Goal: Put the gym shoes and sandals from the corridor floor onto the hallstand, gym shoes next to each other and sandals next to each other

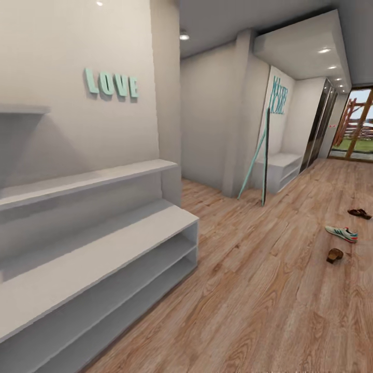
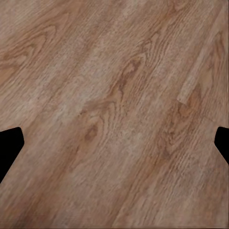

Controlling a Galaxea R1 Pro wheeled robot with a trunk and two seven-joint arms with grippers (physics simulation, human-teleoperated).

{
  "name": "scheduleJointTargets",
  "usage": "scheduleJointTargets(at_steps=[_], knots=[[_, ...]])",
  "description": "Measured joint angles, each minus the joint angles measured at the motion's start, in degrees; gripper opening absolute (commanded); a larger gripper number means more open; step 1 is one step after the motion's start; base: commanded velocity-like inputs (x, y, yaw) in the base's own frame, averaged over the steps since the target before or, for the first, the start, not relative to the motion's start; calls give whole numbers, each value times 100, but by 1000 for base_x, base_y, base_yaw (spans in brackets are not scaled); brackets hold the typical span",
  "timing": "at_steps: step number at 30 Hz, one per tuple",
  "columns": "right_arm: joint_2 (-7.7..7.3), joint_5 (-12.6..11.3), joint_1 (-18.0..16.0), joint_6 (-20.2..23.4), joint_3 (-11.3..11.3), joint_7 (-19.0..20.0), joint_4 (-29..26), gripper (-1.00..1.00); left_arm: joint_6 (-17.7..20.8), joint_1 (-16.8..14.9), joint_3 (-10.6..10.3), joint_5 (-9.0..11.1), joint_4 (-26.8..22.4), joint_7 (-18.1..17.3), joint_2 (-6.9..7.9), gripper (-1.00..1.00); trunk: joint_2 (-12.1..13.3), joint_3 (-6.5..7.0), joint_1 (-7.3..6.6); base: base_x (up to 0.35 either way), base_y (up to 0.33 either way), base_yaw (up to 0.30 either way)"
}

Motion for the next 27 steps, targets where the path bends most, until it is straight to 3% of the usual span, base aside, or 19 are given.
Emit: scheduleJointTargets(at_steps=[12,20,23,26,27], knots=[[5,3,-141,-308,-78,-1,-116,100,-596,-7,14,0,-89,-2,33,100,0,42,0,0,0,-283],[7,6,-243,-481,-92,-1,-282,100,-1046,-35,-3,-37,-462,-21,37,100,0,78,0,0,0,-274],[7,9,-263,-515,-93,-1,-390,100,-1154,-56,-27,-144,-638,-27,27,100,0,93,0,0,0,-269],[8,9,-281,-544,-94,-1,-581,100,-1244,-123,-52,-463,-849,-22,-11,100,0,109,0,0,0,-264],[8,9,-280,-544,-94,-1,-583,100,-1245,-123,-50,-466,-851,-22,-11,100,0,114,0,0,0,-260]])
